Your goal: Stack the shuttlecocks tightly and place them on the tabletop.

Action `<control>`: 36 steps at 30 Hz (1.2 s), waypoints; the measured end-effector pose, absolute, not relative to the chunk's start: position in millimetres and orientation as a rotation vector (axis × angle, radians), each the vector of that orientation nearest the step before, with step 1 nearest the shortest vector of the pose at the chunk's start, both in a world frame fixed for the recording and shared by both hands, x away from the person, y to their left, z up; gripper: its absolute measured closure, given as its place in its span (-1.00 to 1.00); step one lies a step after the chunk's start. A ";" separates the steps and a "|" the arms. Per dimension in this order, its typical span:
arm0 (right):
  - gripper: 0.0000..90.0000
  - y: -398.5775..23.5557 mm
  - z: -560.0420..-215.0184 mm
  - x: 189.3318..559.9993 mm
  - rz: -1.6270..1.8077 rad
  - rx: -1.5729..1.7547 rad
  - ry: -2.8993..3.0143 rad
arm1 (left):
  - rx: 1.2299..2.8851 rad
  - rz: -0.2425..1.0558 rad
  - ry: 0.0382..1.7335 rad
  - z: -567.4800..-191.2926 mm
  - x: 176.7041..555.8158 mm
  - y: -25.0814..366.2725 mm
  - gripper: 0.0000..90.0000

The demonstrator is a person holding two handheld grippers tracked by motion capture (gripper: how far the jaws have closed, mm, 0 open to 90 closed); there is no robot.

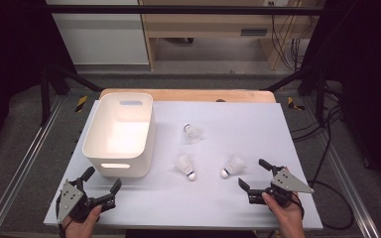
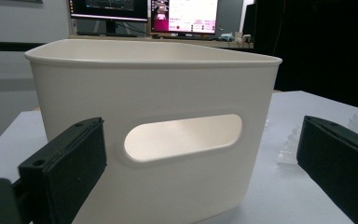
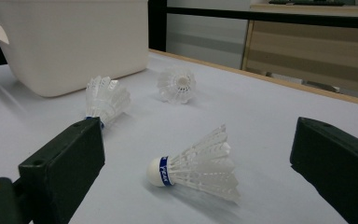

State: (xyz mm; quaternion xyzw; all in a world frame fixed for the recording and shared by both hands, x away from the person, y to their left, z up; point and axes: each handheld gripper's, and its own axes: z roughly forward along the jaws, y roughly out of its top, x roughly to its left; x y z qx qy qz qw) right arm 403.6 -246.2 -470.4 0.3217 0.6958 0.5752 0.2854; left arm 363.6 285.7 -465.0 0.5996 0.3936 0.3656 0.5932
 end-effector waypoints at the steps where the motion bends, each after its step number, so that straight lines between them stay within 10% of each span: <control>1: -0.92 -246.0 -470.5 403.5 1.533 0.859 1.864 | 1.411 0.846 0.916 -465.2 362.8 283.9 -0.96; 36: -0.93 -246.7 -467.8 399.8 1.519 0.886 1.857 | 1.666 0.707 0.851 -440.5 351.9 163.4 -0.92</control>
